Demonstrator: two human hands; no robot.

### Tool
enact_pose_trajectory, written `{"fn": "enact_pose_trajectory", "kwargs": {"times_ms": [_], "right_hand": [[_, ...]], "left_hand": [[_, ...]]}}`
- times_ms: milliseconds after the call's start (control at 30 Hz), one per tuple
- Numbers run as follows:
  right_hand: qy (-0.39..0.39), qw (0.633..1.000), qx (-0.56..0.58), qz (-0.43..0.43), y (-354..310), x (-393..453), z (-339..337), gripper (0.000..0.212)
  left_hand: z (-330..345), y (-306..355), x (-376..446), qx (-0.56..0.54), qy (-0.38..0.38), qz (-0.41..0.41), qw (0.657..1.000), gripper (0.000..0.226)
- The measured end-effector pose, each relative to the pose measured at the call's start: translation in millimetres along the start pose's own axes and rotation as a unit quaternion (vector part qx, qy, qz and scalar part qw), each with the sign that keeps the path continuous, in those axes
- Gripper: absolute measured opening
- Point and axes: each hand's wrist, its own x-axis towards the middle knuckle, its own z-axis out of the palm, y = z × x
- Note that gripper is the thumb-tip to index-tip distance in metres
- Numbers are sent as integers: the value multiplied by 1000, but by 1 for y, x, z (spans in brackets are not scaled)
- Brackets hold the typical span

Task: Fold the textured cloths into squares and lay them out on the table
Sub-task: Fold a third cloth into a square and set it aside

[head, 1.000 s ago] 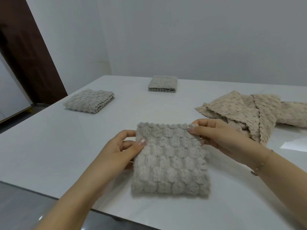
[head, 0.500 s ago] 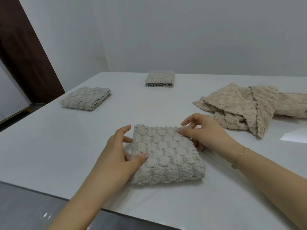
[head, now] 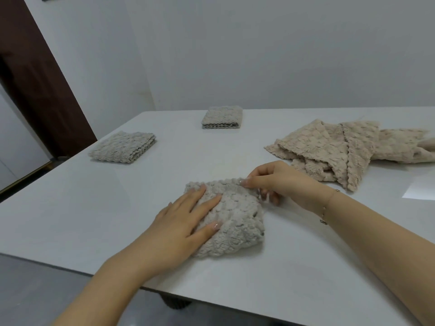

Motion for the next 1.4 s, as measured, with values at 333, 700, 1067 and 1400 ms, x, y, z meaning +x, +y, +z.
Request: {"fn": "enact_pose_trajectory", "kwargs": {"times_ms": [333, 700, 1067, 1400], "right_hand": [[-22, 997, 60, 46, 5, -9, -7, 20], [-52, 997, -49, 24, 1, -14, -6, 27], [-131, 985, 84, 71, -8, -22, -7, 23], [-75, 996, 26, 50, -6, -26, 11, 30]], "left_hand": [[-33, 10, -6, -73, 169, 76, 980, 37], [13, 24, -24, 73, 99, 175, 977, 59], [3, -6, -35, 89, 291, 228, 925, 27], [8, 22, -60, -98, 238, 110, 960, 37]]}}
